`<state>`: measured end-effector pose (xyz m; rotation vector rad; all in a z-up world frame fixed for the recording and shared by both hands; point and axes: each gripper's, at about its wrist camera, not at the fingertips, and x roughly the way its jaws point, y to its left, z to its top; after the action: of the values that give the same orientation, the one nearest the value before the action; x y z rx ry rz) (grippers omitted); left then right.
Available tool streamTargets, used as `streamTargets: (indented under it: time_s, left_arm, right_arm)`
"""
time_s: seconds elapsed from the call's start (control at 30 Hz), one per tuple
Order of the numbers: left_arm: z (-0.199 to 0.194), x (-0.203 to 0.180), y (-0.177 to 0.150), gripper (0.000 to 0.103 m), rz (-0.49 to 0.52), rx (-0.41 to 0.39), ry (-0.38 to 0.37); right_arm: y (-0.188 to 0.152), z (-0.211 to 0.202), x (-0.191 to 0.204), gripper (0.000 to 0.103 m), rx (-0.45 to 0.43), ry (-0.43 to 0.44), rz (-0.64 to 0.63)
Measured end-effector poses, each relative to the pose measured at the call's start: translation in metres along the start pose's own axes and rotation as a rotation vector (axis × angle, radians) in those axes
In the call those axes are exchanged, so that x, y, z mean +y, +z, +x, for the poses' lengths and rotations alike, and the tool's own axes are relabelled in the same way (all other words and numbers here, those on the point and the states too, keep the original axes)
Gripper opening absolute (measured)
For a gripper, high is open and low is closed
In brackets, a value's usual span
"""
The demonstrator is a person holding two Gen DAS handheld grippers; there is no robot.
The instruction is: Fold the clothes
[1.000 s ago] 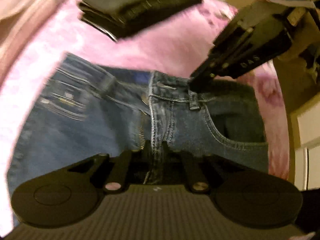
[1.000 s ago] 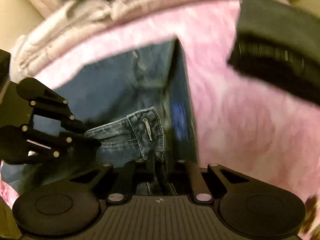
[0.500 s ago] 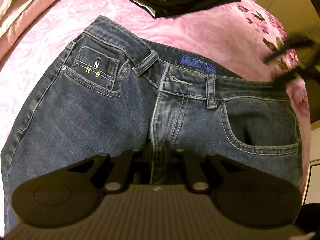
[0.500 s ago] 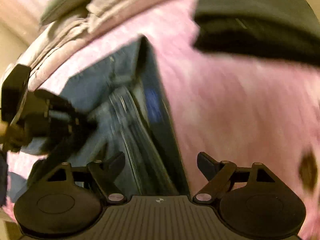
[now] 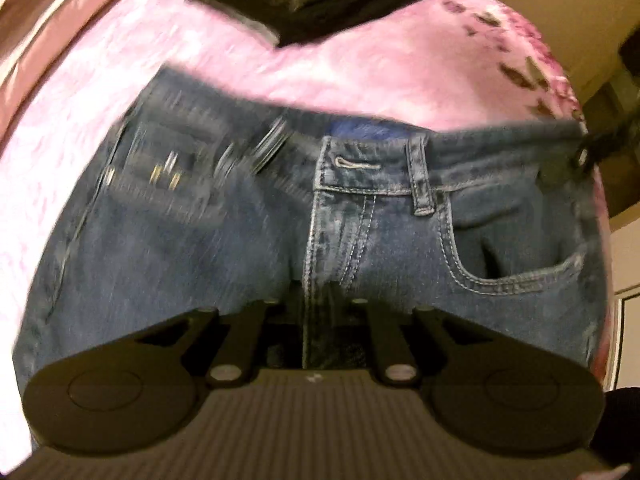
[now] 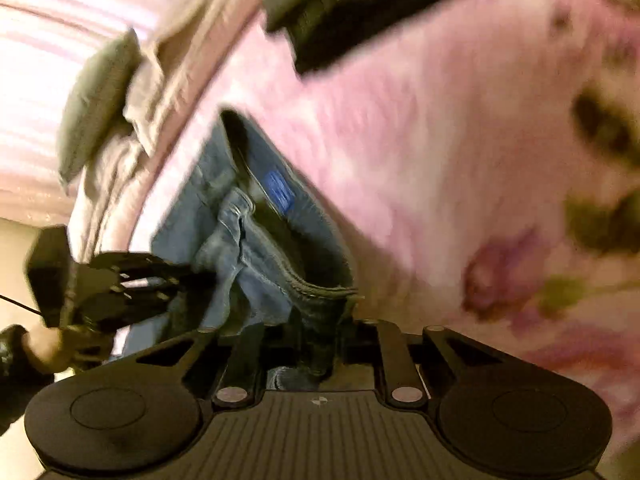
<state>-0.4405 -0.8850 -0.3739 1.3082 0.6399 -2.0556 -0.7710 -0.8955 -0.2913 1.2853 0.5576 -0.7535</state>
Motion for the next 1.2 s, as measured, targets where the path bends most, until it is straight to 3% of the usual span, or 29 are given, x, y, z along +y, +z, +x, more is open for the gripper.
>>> streamTargets:
  time_s: [0.1,0.2,0.27,0.3,0.33,0.37,0.43,0.57,0.73,0.87,0.97,1.1,1.2]
  left_arm:
    - [0.016,-0.020,0.021,0.010,0.046,-0.016,0.009]
    - [0.026,-0.021,0.022,0.010,0.003,-0.011,0.013]
    - [0.010,-0.012,0.009,0.014,-0.047,-0.031,0.023]
    - [-0.003,-0.006,-0.001,0.015,-0.075,-0.046,0.033]
    - [-0.015,0.001,-0.011,0.017,-0.103,-0.061,0.044]
    - [-0.031,0.005,-0.024,0.017,-0.139,-0.076,0.060]
    - [-0.067,0.012,-0.060,0.020,-0.225,-0.083,0.119]
    - [-0.139,0.025,-0.168,0.026,-0.366,-0.037,0.281]
    - [-0.199,0.034,-0.319,0.029,-0.445,0.094,0.451]
    - [-0.218,0.035,-0.417,0.032,-0.326,0.175,0.556]
    - [-0.227,0.044,-0.475,0.032,-0.222,0.208,0.610]
    - [-0.227,0.068,-0.532,0.033,-0.070,0.226,0.687]
    - [-0.214,0.091,-0.558,0.033,0.057,0.262,0.698]
  right_arm:
    - [0.011,-0.012,-0.001,0.015,-0.019,-0.082,-0.047]
    - [0.015,0.008,-0.012,0.018,0.029,-0.159,-0.055]
    - [0.014,0.013,-0.014,0.041,0.033,-0.198,-0.035]
    - [0.011,0.010,-0.007,0.062,0.008,-0.231,-0.061]
    - [0.005,0.005,0.003,0.075,-0.034,-0.264,-0.114]
    - [-0.001,0.000,0.013,0.077,-0.073,-0.297,-0.168]
    - [-0.016,-0.003,0.033,0.077,-0.108,-0.353,-0.291]
    - [-0.051,0.007,0.094,0.077,-0.161,-0.411,-0.517]
    - [-0.101,0.054,0.172,0.077,-0.108,-0.306,-0.620]
    - [-0.162,0.107,0.243,0.077,-0.042,-0.241,-0.726]
    - [-0.206,0.150,0.276,0.077,0.010,-0.228,-0.732]
    - [-0.253,0.201,0.311,0.077,0.061,-0.240,-0.700]
    - [-0.277,0.230,0.330,0.077,0.092,-0.256,-0.726]
